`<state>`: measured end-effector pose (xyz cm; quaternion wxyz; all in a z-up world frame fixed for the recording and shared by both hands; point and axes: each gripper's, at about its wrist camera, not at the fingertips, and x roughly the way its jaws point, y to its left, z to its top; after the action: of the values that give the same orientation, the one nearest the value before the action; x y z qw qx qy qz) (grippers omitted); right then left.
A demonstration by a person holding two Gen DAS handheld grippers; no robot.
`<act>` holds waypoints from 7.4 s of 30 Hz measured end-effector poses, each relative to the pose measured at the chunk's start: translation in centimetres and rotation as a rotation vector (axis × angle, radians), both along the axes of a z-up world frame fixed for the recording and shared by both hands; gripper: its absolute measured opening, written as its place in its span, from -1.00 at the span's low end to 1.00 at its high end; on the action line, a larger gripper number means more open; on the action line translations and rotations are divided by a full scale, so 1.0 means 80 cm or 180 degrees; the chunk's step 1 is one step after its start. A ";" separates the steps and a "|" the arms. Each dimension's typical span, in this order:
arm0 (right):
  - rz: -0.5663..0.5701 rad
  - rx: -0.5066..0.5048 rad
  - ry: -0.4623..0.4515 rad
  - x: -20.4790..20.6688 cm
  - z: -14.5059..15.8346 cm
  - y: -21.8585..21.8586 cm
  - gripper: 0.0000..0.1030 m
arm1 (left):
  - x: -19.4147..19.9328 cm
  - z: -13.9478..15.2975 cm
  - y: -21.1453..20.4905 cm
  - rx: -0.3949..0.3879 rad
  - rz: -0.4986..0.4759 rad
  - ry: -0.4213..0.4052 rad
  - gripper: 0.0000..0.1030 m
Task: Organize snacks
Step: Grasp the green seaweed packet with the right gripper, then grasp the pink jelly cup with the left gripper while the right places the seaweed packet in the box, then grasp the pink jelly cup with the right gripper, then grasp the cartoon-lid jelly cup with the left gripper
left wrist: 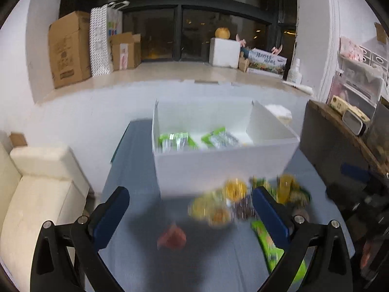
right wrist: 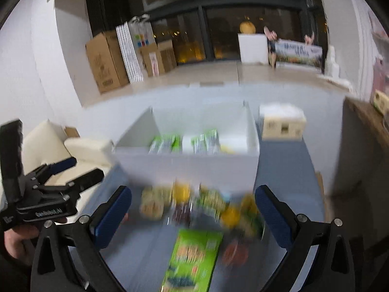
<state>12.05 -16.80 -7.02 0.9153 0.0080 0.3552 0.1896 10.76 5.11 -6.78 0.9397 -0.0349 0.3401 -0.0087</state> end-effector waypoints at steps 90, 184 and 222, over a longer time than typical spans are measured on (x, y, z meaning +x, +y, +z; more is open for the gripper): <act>0.0035 0.0052 -0.0368 0.046 0.049 0.010 0.36 | 0.051 0.037 -0.014 -0.0343 -0.0412 -0.0361 -0.16; -0.0244 0.0093 0.0181 -0.030 -0.083 -0.056 -0.31 | 0.018 -0.108 -0.042 -0.0160 -0.0047 0.0528 1.00; 0.0104 0.0214 0.0020 -0.017 -0.044 -0.025 -0.36 | -0.028 -0.030 -0.037 -0.0456 -0.0470 0.0031 -0.01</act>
<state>10.66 -18.82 -10.56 0.9102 0.0335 0.3515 0.2164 8.51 2.17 -9.15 0.9299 -0.0770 0.3448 -0.1020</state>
